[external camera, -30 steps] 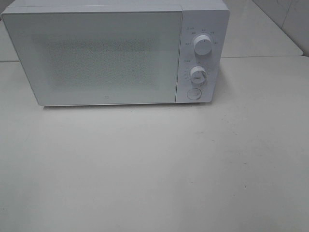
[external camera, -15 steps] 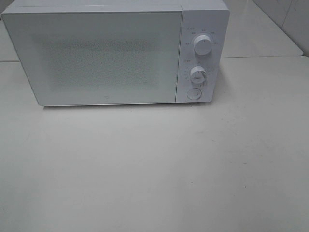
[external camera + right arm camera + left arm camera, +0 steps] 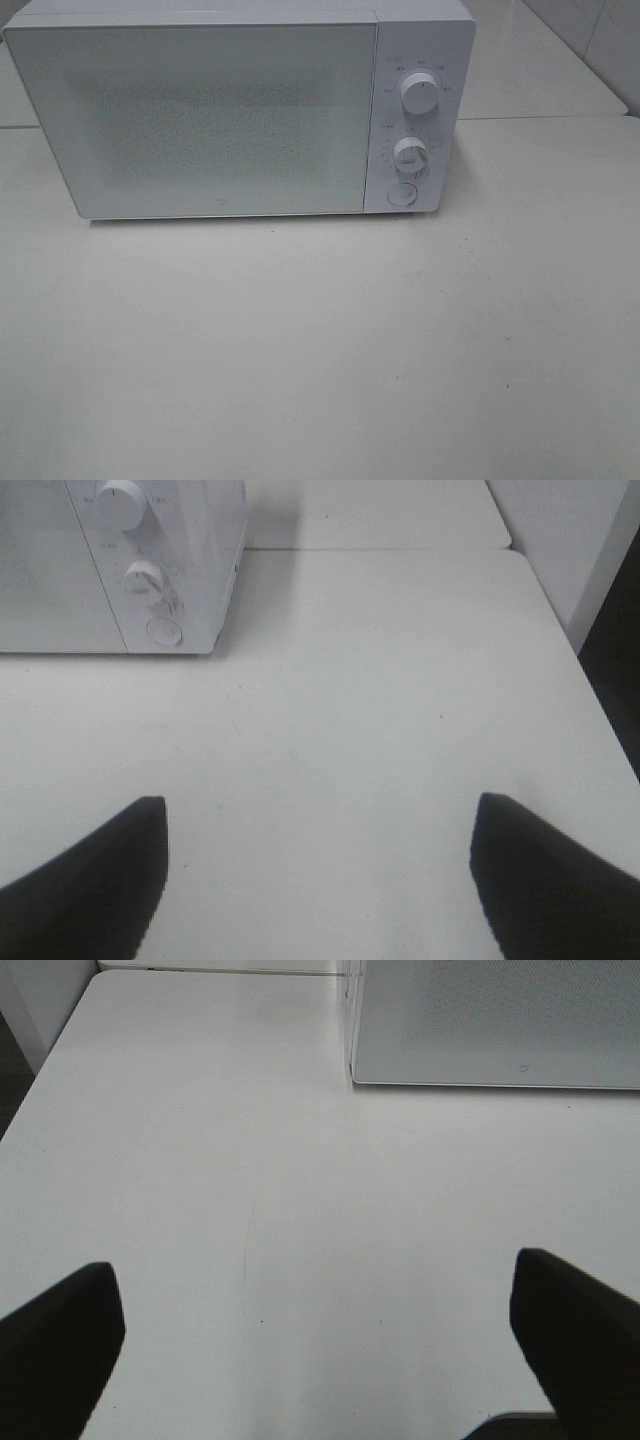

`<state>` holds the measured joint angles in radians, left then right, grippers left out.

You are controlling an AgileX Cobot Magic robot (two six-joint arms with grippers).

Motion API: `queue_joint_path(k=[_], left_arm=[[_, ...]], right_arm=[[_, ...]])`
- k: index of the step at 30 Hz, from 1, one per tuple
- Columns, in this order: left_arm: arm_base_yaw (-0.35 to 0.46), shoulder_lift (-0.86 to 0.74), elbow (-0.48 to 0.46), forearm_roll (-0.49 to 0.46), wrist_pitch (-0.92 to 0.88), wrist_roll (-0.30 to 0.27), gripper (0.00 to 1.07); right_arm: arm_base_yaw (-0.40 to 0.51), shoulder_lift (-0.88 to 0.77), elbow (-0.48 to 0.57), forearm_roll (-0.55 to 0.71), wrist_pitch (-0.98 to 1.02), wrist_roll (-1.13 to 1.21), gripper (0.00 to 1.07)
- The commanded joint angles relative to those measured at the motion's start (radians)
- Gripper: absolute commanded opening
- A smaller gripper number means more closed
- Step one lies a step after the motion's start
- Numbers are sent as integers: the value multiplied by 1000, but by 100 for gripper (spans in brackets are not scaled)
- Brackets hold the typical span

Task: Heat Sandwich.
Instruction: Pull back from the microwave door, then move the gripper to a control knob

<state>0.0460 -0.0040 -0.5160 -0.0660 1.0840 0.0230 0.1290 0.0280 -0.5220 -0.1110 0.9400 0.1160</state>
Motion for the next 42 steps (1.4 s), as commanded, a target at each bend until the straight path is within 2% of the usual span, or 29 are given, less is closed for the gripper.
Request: queue_joint_path(k=[1,21,42], left_arm=[[3,-24,1,-3,-10,-2,98],[3,-24,1,-3,-10,-2,98],[3,-24,1,-3,-10,-2,98]], right_arm=[[-8,55,-9,-14,-87,12,75],[-8,465,51,-10,-462,12,75],[-8,765,51,-10,-768,12,75]])
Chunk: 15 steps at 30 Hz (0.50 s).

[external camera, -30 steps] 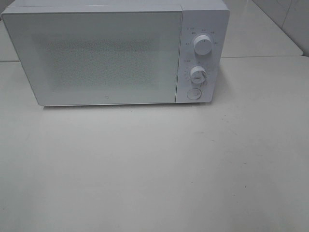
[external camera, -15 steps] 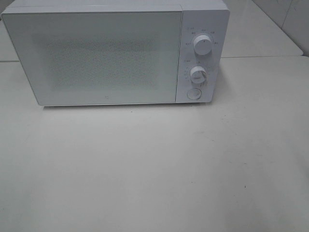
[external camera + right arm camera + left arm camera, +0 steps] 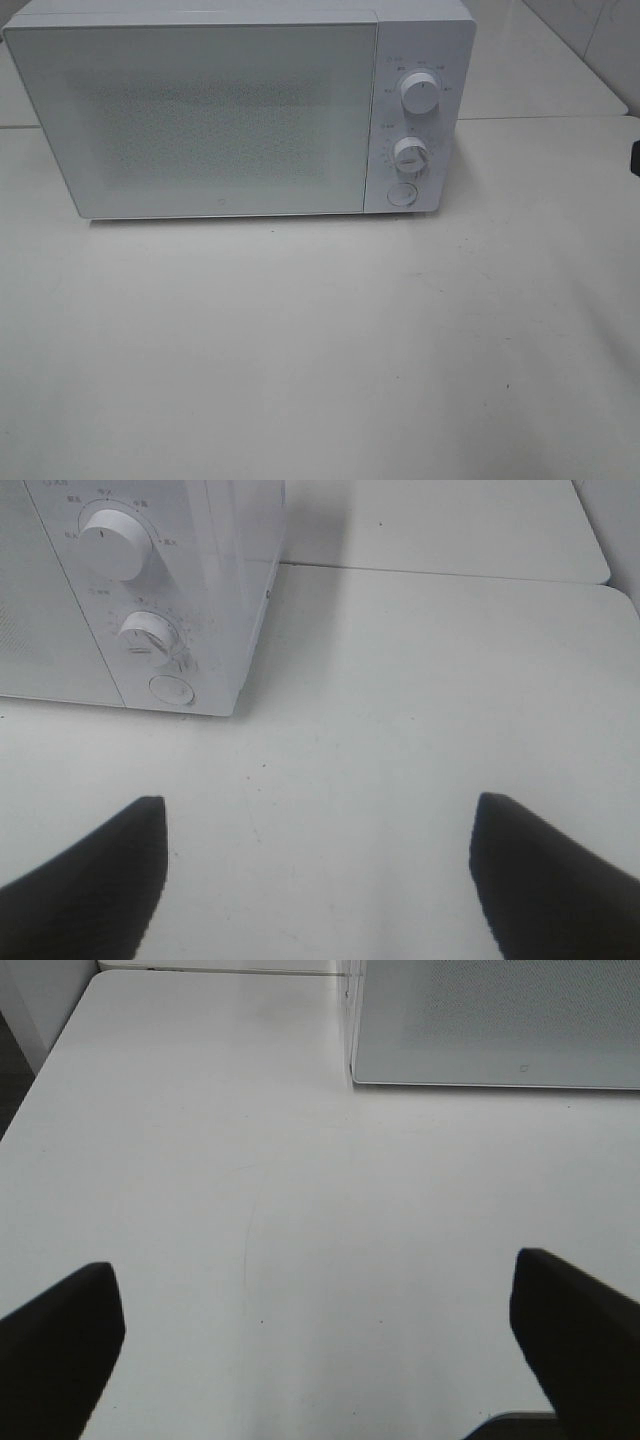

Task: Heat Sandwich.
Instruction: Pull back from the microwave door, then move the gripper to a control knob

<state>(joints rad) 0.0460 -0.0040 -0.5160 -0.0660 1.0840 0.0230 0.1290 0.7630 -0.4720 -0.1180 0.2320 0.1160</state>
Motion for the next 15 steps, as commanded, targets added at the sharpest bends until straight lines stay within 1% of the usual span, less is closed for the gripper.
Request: queue_joint_path(k=[1,8,15], left_arm=[[3,-24,1,-3,-10,-2,98],[3,-24,1,-3,-10,-2,98],[3,-24,1,-3,-10,-2,98]], right_arm=[[-8,59,1,-3,-92,12,75],[-8,148,1,-3,-193,12,75],[-8,276,1,-4,-324,12,75]])
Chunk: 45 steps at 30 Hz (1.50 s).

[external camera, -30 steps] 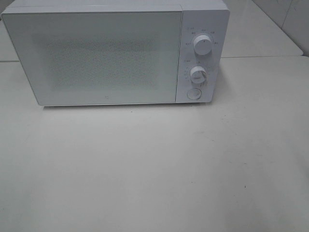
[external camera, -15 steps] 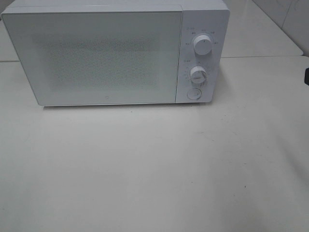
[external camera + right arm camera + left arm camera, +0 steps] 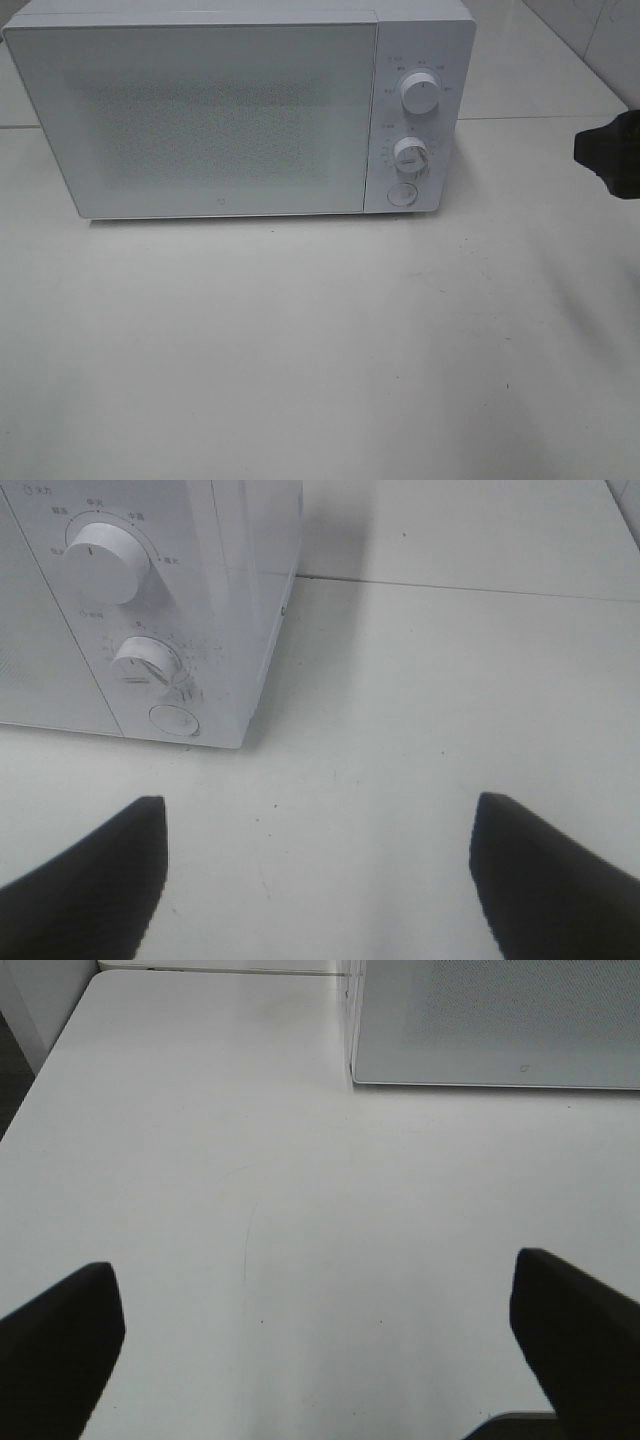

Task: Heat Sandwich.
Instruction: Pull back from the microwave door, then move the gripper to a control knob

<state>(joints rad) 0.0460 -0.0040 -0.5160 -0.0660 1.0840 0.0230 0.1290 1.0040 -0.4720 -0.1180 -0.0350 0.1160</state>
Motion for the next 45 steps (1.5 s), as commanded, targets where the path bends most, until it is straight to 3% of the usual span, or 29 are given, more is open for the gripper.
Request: queue_joint_path(k=[1,12,17,22,28,38,45], left_arm=[[3,-24,1,-3,-10,-2,98],[3,-24,1,-3,-10,-2,98],[3,-24,1,-3,-10,-2,98],[3,-24,1,-3,-10,-2,98],[3,-24,1,-3,-10,-2,98],[3,-24,1,-3,-10,-2,98],[3,-24,1,-3,-10,-2,98]], right_arm=[[-8,52,1,-4,-78,12,75],[-6,229,1,15,-304,7,75],[15,310,1,131,-402,-86,75],[123,398,1,329,-527,-315,75],[239,491,1,531,-693,-423,75],[410,619,0,691,-979,-430,75],[470,676,0,749,-1076,-430,75]])
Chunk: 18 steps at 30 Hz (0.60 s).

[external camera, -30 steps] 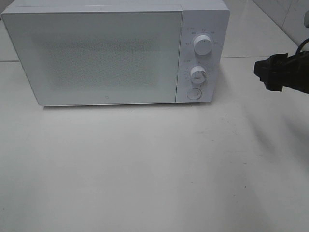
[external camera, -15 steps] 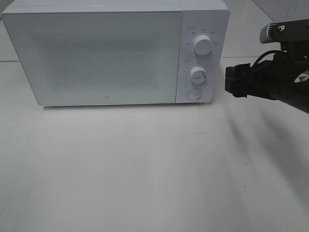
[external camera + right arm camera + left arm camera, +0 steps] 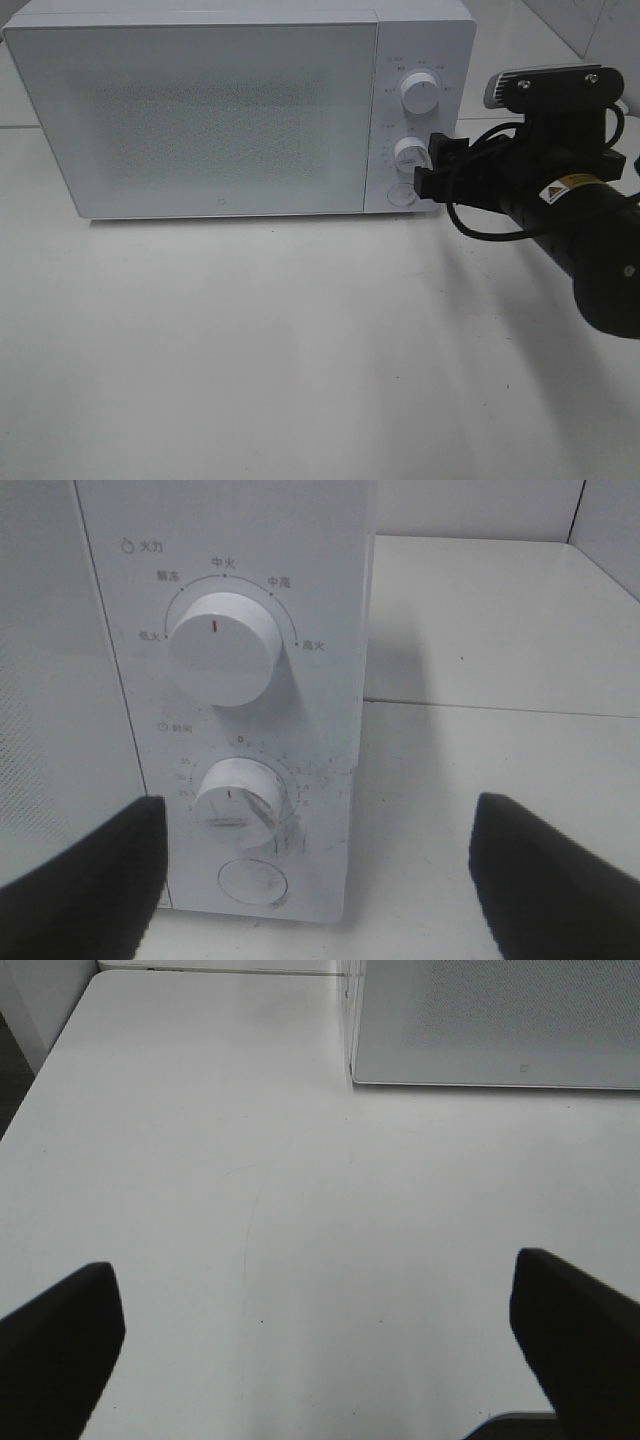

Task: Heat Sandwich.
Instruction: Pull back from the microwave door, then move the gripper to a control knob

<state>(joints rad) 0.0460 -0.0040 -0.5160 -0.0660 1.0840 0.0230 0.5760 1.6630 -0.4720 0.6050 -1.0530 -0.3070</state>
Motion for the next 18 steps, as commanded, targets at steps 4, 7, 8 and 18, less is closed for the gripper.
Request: queue_joint_path(k=[4,7,8,18], left_arm=[[3,-24,1,-3,-10,-2,98],[3,-23,1,-3,-10,-2,98],[3,-23,1,-3,-10,-2,98],[3,-17,1,-3,-10,-2,98]], right_arm=[[48,56,-1,44,-118,-6,75],[65,93,-18,60,-140,16,75],[65,93,-18,60,-140,16,75],[68,188,-76,60,-186,92,75]])
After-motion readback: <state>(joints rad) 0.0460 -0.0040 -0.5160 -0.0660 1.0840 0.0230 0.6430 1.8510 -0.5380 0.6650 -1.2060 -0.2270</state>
